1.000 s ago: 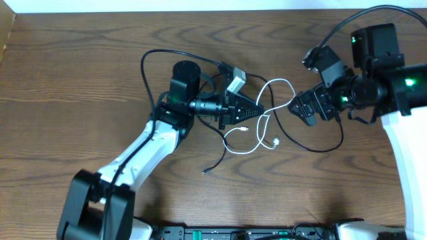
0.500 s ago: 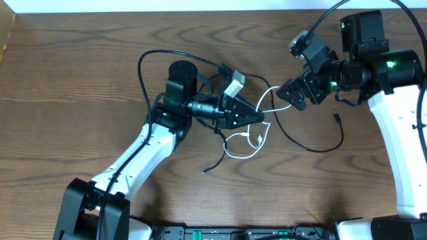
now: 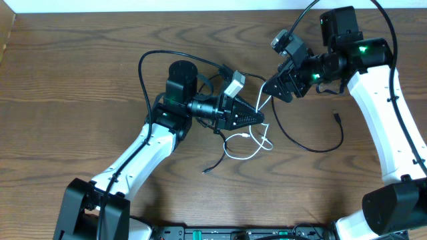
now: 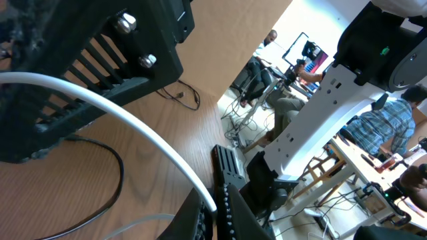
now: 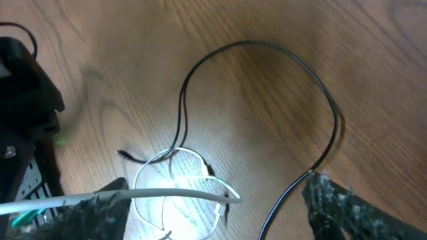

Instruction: Untangle cables

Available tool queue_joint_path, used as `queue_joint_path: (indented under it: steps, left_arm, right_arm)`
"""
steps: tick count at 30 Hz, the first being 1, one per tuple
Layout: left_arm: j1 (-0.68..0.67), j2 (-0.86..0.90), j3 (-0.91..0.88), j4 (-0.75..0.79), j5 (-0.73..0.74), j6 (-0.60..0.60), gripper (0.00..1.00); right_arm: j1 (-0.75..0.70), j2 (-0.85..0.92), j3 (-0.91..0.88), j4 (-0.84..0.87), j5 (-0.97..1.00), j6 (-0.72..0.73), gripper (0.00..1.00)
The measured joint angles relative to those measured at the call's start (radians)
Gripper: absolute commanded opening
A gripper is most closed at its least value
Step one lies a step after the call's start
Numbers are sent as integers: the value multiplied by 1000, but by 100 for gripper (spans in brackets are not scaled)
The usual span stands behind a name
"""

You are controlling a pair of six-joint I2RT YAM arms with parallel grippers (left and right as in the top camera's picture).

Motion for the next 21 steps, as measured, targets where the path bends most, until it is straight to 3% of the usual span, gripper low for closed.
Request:
queue_joint_path:
  steps: [6, 8, 10, 12, 13, 21]
  left_arm:
    - [0, 0, 0, 0, -24, 0, 8]
    - [0, 0, 0, 0, -34, 0, 8]
    - [0, 0, 0, 0, -47, 0, 8]
    - [0, 0, 0, 0, -53, 0, 8]
    - [0, 0, 0, 0, -54, 0, 7]
    - [0, 0, 0, -26, -91, 3, 13]
  right_arm:
    - [0, 0, 0, -31, -33, -18, 73]
    - [0, 0, 0, -31, -60, -27, 65]
    - [0, 0, 0, -31, -82, -36, 50]
    - [0, 0, 0, -31, -102, -44, 10]
    - [1, 0, 0, -30, -108, -47, 1]
    - [2, 0, 0, -30, -122, -47, 1]
